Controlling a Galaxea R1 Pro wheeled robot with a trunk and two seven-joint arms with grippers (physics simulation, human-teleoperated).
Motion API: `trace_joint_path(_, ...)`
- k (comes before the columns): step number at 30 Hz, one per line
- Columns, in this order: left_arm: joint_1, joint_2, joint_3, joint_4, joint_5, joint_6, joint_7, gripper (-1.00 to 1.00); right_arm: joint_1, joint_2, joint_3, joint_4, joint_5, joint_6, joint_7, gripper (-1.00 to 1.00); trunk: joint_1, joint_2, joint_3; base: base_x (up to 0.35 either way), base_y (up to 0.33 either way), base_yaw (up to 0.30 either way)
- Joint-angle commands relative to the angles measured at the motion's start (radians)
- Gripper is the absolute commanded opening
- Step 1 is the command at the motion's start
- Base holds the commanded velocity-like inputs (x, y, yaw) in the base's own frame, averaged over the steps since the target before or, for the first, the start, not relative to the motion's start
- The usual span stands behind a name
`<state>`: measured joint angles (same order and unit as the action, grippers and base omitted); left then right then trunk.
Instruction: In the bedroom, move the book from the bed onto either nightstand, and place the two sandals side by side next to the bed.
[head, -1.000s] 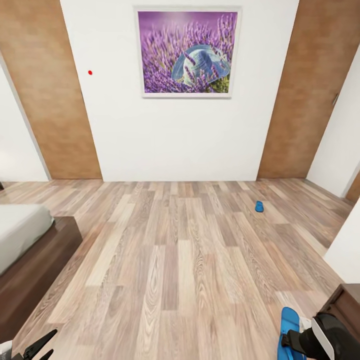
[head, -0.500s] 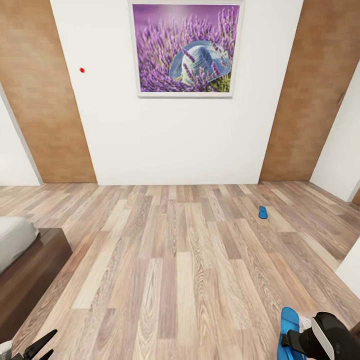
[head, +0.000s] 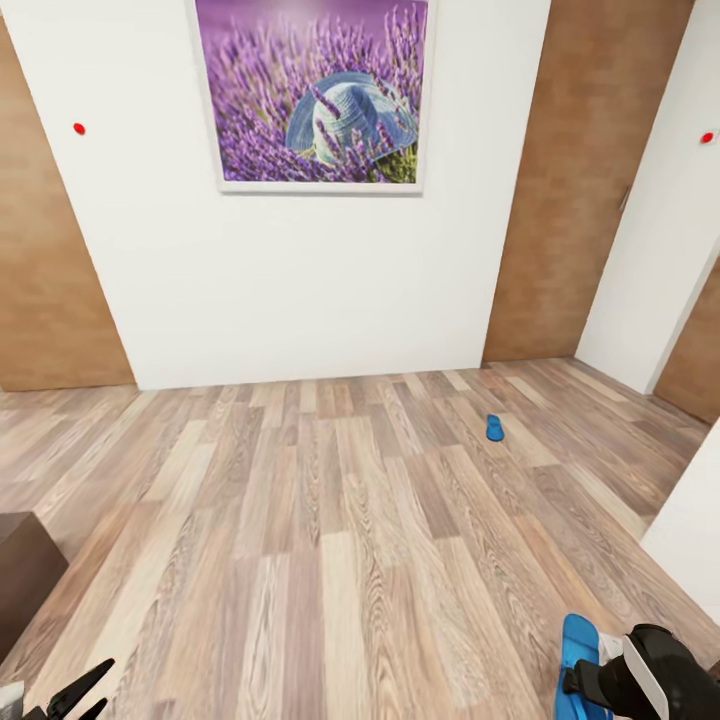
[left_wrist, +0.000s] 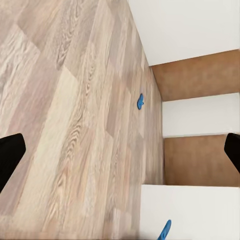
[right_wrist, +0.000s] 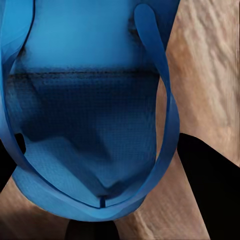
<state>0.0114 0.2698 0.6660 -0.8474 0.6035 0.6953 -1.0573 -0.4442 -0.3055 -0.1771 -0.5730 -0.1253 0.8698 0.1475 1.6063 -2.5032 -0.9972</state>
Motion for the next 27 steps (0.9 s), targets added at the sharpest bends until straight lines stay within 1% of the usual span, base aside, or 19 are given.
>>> trace_joint_path(1, 0.0, 0.0, 0.0, -0.001, 0.005, 0.007, 0.0, 1.0, -0.001, 0.0, -0.002, -0.001, -0.004, 0.005, 0.0, -1.0, 0.0, 0.0, -0.001, 0.335, 0.0, -0.28)
trace_joint_path(19, 0.001, 0.001, 0.0, -0.001, 0.005, 0.007, 0.0, 1.0, -0.001, 0.0, -0.002, -0.001, -0.004, 0.005, 0.0, -1.0, 0.0, 0.0, -0.001, 0.335, 0.0, -0.28)
trace_joint_path(23, 0.001, 0.001, 0.0, -0.001, 0.005, 0.007, 0.0, 1.0, -0.001, 0.0, -0.002, -0.001, -0.005, 0.005, 0.0, -1.0, 0.0, 0.0, -0.001, 0.335, 0.0, -0.19)
trace_joint_path(27, 0.001, 0.002, 0.0, -0.001, 0.005, 0.007, 0.0, 1.0, -0.001, 0.001, -0.002, -0.001, -0.005, 0.005, 0.001, -1.0, 0.0, 0.0, -0.001, 0.335, 0.0, -0.072)
